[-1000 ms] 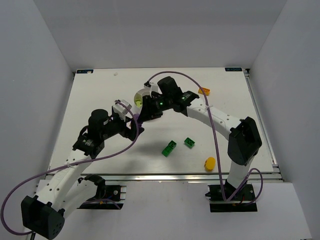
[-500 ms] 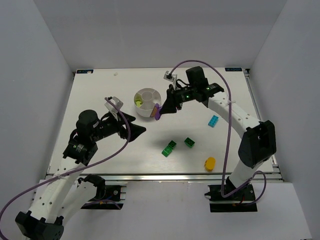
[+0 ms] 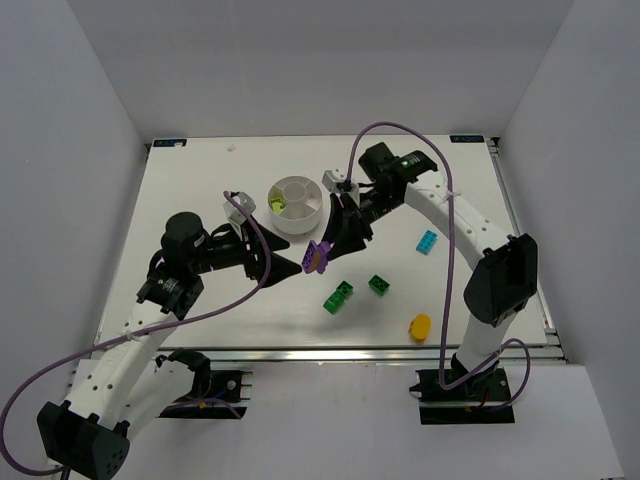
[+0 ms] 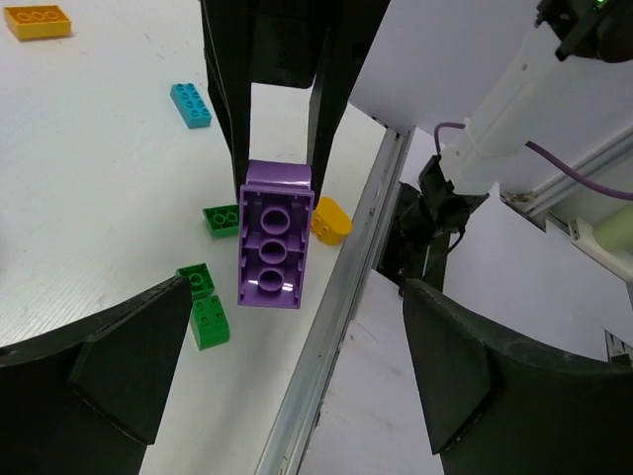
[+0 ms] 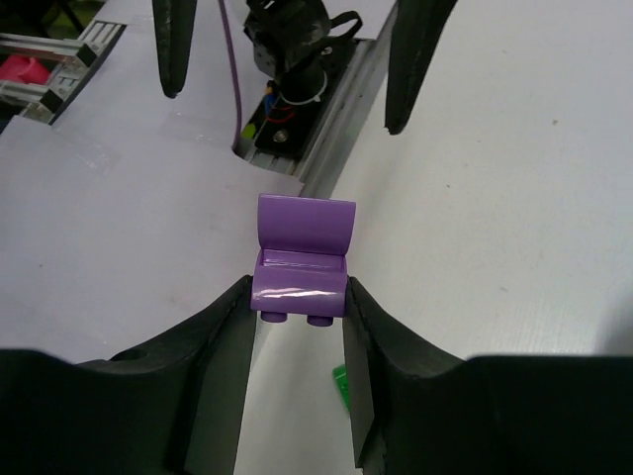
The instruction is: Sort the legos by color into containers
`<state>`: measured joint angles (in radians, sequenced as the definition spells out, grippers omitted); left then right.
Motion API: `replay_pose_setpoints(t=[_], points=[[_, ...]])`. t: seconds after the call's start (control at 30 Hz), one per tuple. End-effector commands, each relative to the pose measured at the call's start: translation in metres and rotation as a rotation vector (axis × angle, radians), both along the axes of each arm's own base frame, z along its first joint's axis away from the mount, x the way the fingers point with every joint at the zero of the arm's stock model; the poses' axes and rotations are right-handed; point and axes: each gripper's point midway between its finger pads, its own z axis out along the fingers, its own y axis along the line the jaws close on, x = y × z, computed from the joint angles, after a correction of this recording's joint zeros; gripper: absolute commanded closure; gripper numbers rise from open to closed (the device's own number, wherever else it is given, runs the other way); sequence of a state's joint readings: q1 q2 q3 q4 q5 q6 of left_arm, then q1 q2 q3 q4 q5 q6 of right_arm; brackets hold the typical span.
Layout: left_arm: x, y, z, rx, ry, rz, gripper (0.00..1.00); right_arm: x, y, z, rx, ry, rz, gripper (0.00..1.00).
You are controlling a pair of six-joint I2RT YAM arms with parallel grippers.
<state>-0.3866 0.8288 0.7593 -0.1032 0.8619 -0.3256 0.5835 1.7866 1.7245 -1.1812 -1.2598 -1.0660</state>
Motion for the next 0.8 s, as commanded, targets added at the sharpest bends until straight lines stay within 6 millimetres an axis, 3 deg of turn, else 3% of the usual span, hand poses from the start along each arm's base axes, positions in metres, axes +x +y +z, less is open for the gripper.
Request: replay_pose_setpoints(t=[0.0,0.43,0.77], points=[[-0.012,-0.003,0.003,-0.013,-0.041,-0.079,0.03,-0.018,0.002,0.017,0.077,0.010,0.064,1.00],[-0.005,-0.002,-0.011,0.021,-0.046,-0.039,0.05,-0.024,0.021,0.025,0.064,0.088,0.084,1.00],[0.001,0.001,-0.020,0.039,-0.032,0.004,0.09,-0.016,0.035,0.016,-0.001,0.135,0.008,1.00]])
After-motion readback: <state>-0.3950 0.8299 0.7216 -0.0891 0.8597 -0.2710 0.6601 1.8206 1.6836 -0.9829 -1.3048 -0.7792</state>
